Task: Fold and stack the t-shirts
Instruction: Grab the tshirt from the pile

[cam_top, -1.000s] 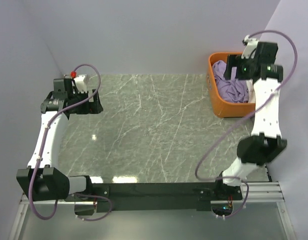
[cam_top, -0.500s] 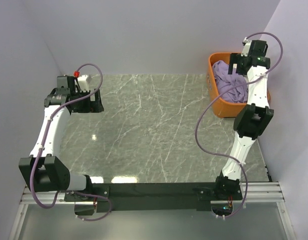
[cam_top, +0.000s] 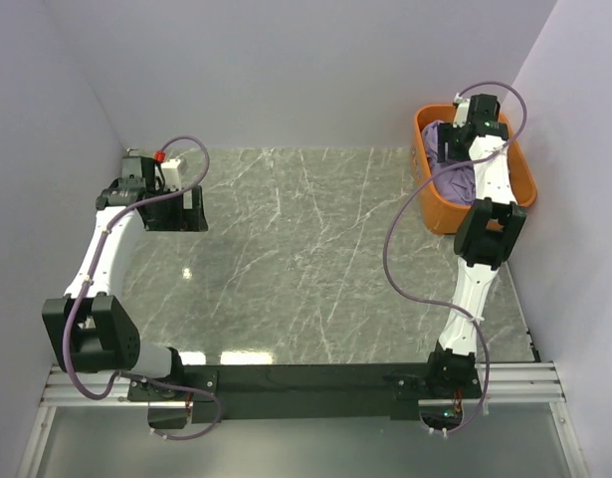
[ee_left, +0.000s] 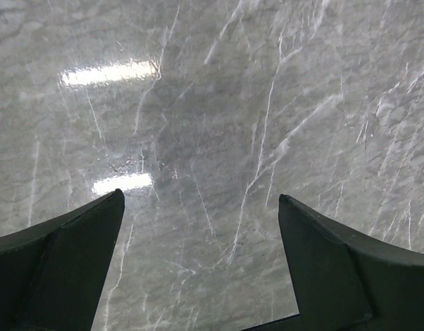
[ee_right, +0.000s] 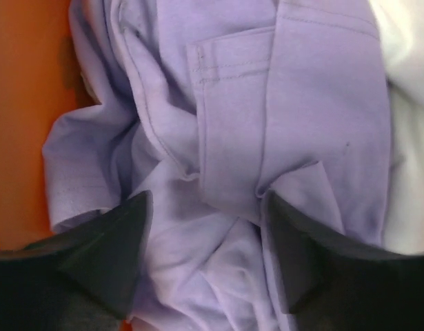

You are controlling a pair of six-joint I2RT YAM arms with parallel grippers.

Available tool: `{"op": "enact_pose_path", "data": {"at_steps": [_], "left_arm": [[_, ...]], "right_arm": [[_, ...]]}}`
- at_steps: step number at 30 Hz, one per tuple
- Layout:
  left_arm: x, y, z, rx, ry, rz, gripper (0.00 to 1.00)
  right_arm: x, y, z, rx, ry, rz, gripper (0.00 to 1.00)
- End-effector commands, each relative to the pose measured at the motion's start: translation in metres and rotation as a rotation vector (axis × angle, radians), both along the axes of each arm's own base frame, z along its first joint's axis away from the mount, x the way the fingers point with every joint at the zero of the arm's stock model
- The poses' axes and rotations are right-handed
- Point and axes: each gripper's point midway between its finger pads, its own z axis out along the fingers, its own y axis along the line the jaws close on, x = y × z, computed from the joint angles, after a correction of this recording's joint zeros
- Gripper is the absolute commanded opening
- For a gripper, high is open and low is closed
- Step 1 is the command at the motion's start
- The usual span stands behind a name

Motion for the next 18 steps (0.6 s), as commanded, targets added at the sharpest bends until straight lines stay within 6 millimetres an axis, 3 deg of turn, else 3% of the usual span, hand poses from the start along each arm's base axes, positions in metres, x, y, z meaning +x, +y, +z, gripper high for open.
{"op": "enact_pose_path", "data": {"at_steps": [1, 4, 11, 16, 18], "left_arm": [[0.002, -0.003, -0.003, -0.004, -0.012, -0.025, 0.99], [0.004, -0.004, -0.009, -0.01, 0.0, -0.028, 0.99], [0.008, -0.004, -0.012, -0.01, 0.014, -0.046, 0.99], [0.004, -0.003, -0.018, 0.0, 0.022, -0.051, 0.99], [0.004, -0.004, -0.018, -0.002, 0.021, -0.05, 0.99]], "right_arm": [[0.005, 0.0, 0.012, -0.049, -0.034, 0.005, 0.69], [0.005, -0.001, 0.013, -0.075, -0.034, 0.005, 0.39], [0.009, -0.014, 0.014, -0.174, -0.04, -0.037, 0.03], [0.007, -0.017, 0.023, -0.202, -0.049, -0.034, 0.0], [0.006, -0.017, 0.037, -0.207, -0.076, -0.033, 0.0]]}}
